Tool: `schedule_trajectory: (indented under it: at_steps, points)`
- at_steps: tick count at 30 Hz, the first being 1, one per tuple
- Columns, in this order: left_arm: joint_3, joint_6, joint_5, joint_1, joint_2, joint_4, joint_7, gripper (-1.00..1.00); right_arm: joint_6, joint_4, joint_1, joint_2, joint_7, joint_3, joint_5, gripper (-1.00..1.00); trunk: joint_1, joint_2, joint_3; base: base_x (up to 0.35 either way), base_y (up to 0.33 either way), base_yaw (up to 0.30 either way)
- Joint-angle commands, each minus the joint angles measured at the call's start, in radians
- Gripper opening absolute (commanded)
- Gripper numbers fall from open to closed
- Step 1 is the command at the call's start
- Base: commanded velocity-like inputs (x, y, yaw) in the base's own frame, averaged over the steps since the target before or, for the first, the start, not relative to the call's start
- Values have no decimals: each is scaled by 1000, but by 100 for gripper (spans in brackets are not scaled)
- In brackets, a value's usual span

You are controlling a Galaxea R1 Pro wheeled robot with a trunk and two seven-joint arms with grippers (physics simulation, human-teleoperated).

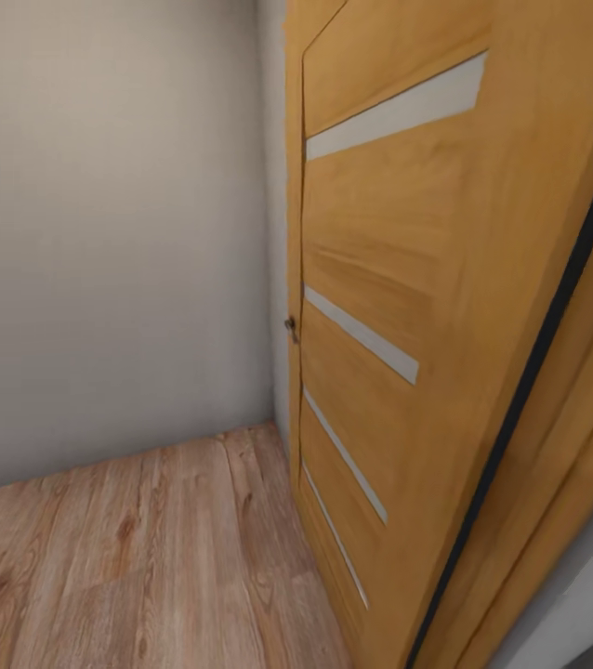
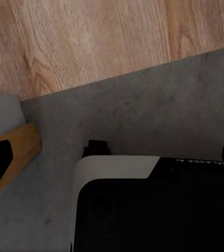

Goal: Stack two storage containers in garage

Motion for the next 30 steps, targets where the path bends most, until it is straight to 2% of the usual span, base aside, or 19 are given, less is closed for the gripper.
schedule_trajectory:
  at_steps: [1, 10, 30]
  points:
    - [0, 1, 10, -1, 0, 0, -5, 100, -2, 0, 0, 0, -4, 8, -8, 100, 1, -1, -1, 268, 0, 6]
    - [0, 1, 10, -1, 0, 0, -5, 100, -3, 0, 0, 0, -4, 8, -8, 100, 1, -1, -1, 239, 0, 40]
    - [0, 1, 10, -1, 0, 0, -5, 100, -4, 0, 0, -1, -4, 8, -8, 100, 1, -1, -1, 5, 0, 265]
